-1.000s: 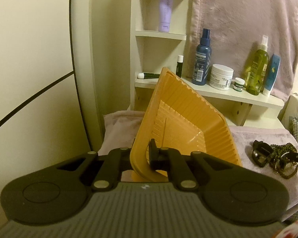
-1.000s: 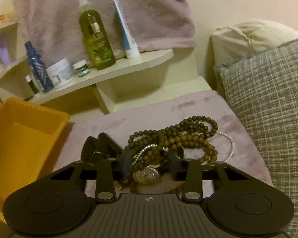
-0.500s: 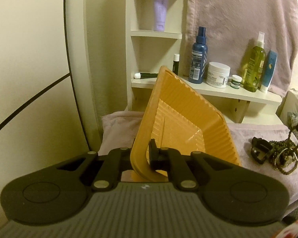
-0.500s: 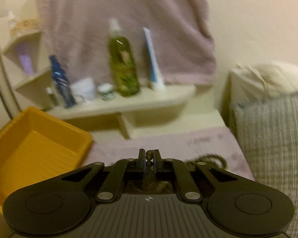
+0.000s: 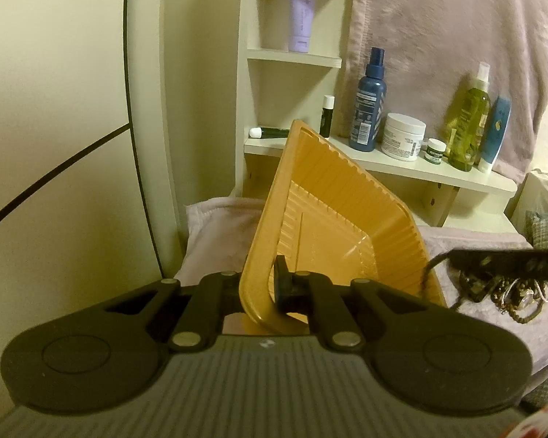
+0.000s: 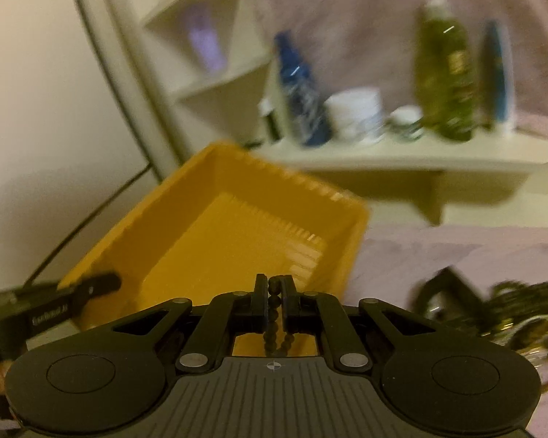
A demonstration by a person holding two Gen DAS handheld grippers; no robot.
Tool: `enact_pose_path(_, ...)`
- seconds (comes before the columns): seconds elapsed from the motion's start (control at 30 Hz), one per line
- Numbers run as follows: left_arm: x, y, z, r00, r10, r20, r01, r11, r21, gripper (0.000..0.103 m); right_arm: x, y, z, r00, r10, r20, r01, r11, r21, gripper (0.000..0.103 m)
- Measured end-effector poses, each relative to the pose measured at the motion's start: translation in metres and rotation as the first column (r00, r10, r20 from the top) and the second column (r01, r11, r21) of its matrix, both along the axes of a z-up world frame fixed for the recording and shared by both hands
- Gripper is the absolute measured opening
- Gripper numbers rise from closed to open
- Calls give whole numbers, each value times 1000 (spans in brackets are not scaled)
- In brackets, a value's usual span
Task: Organize jewelry
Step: 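Carry the black watch into the orange tray and open the right gripper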
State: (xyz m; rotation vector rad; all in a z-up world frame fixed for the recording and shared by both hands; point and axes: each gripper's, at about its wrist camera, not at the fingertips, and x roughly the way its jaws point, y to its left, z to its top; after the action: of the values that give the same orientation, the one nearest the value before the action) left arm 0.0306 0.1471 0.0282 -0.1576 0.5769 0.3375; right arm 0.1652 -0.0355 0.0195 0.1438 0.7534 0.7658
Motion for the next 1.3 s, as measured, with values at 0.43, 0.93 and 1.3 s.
enact_pose_path(0.43,-1,2,0,1000,3,0,-3,1000,-19,8,-11,-41,-3,991,-111,71,110,994,17,58)
enact_pose_path(0.93,1,0,2,1000,8,-8,-8,1000,-13,8,5,-73,-50,975,-125,183,175,942,-287,58)
enact_pose_path(1.3,2,-1,3,1000,12,-11,-12,1000,-13,7,1,-48,-79,923,155,351,76,823,-563,58)
